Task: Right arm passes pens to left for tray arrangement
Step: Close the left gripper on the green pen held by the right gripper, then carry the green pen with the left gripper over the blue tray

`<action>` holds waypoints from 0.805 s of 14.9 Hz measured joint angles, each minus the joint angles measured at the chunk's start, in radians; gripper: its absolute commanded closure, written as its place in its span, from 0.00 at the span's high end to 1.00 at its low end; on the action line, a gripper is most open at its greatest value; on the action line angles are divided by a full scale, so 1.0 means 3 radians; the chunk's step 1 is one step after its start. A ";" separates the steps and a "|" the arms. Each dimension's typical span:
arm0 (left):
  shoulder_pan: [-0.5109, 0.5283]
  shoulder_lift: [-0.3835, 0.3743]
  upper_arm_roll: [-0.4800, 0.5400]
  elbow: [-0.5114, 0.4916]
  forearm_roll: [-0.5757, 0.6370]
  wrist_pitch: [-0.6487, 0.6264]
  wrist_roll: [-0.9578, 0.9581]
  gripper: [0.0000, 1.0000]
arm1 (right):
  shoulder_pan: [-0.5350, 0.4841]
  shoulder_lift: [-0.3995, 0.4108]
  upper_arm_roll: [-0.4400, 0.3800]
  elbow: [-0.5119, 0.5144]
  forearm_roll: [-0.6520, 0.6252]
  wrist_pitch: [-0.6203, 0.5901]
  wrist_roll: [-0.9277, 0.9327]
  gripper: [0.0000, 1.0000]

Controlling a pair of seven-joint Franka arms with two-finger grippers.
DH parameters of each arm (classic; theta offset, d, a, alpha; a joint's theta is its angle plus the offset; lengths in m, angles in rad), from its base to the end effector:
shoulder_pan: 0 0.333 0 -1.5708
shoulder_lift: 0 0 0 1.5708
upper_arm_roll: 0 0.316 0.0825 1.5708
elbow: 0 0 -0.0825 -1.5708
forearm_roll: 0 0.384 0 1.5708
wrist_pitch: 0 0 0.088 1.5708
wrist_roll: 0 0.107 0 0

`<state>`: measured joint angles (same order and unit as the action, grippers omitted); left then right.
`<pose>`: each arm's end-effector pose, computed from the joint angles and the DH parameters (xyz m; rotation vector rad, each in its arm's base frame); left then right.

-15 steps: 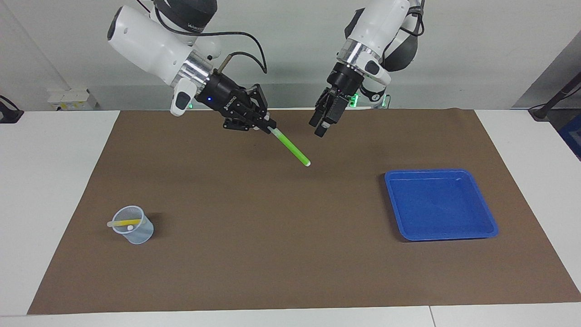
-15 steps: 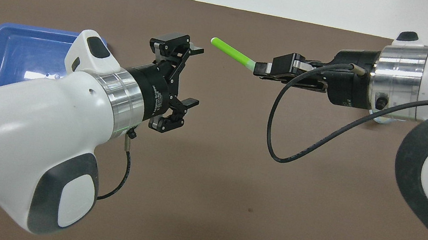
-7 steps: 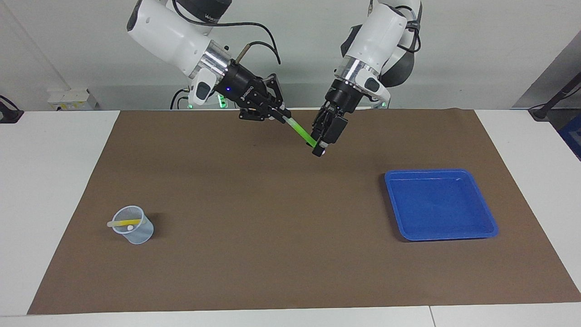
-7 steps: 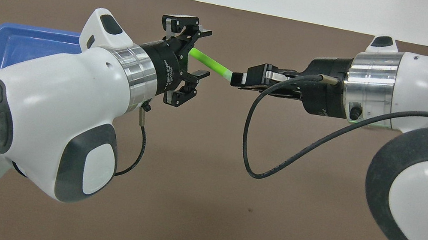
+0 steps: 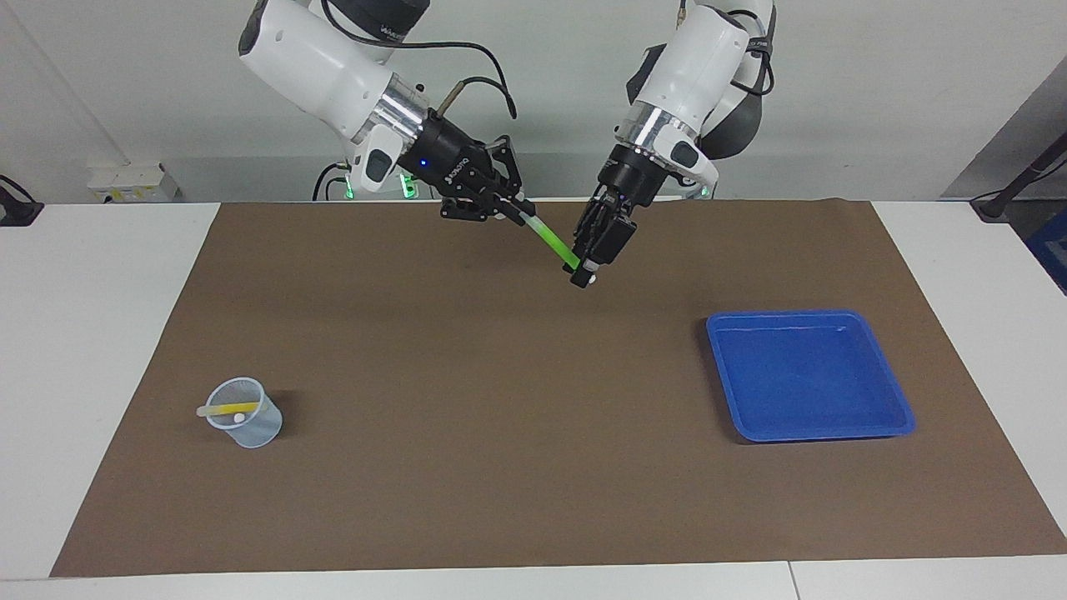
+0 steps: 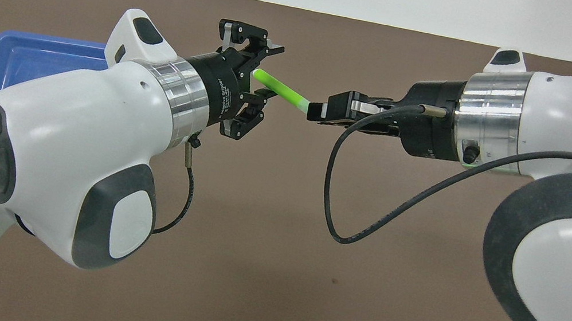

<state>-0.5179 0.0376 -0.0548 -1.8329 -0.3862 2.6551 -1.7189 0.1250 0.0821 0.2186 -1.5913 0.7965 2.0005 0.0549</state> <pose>0.5294 -0.3282 0.5956 1.7562 1.5027 0.0485 0.5688 0.2435 0.6309 -2.3007 -0.0709 -0.1806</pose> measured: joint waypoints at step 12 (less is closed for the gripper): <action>0.0055 -0.0012 0.0017 0.0031 0.0001 -0.0395 0.0314 0.33 | 0.0001 0.0000 0.0000 -0.0002 -0.0008 -0.0049 0.0000 0.00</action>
<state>-0.5015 0.0340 -0.0498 -1.8236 -0.3860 2.5367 -1.6247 0.1252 0.0819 0.2186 -1.5919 0.7942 1.9857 0.0549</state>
